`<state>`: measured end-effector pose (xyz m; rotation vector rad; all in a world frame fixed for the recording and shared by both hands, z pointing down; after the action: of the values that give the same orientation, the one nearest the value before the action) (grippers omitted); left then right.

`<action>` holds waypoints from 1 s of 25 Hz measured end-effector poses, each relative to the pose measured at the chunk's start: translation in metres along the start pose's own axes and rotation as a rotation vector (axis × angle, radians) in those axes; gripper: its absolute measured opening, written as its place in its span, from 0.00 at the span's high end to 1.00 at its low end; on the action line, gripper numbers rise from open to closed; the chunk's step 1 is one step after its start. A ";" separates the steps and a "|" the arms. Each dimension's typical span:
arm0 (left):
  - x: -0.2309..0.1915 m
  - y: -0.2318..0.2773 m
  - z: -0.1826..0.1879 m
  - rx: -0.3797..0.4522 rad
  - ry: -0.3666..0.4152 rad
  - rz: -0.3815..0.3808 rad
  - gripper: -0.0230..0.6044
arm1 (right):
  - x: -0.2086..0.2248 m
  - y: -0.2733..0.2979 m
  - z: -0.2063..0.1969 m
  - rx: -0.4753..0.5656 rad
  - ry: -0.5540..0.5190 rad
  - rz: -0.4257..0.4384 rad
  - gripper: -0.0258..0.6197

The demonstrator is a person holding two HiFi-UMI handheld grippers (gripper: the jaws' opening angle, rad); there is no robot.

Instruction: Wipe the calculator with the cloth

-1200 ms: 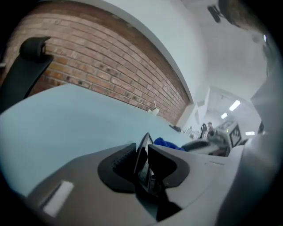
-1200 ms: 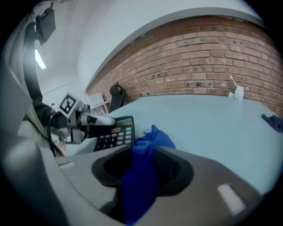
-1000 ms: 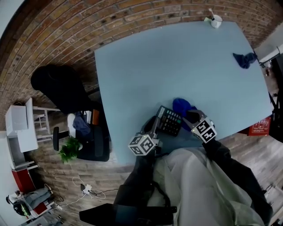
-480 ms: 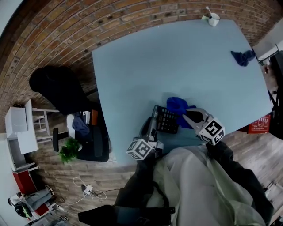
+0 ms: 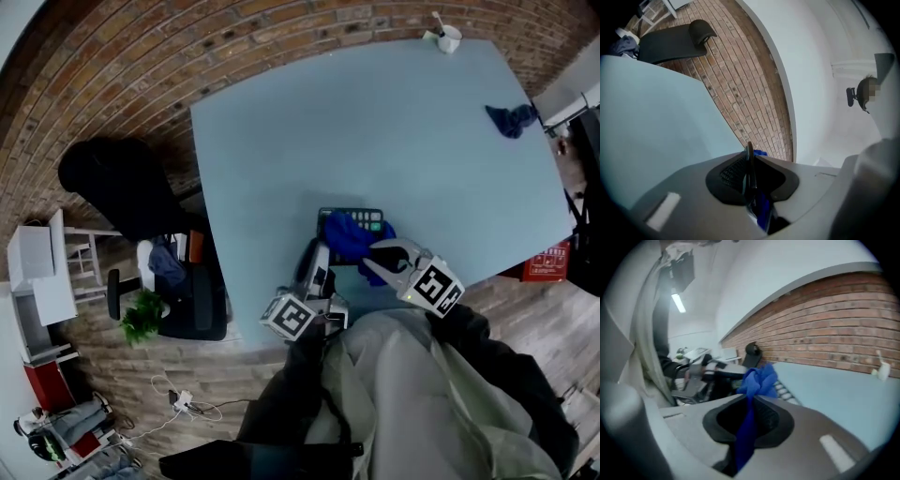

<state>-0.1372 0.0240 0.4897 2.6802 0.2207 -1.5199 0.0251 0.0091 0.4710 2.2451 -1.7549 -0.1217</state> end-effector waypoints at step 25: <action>0.039 0.007 -0.023 -0.133 0.111 -0.131 0.87 | -0.016 0.008 0.022 0.056 0.052 -0.028 0.90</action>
<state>-0.0967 0.0239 0.4679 2.6929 0.4933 -1.3352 0.0085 0.0189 0.4499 2.2914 -1.7220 -0.0201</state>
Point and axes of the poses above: the fingertips, and each gripper's own axes: y forward along the fingers, x to its right, z out of its top, the point moved 5 cm from there along -y, backward along the fingers, and after that the axes turned 10 degrees about x, right-handed, at the moved point
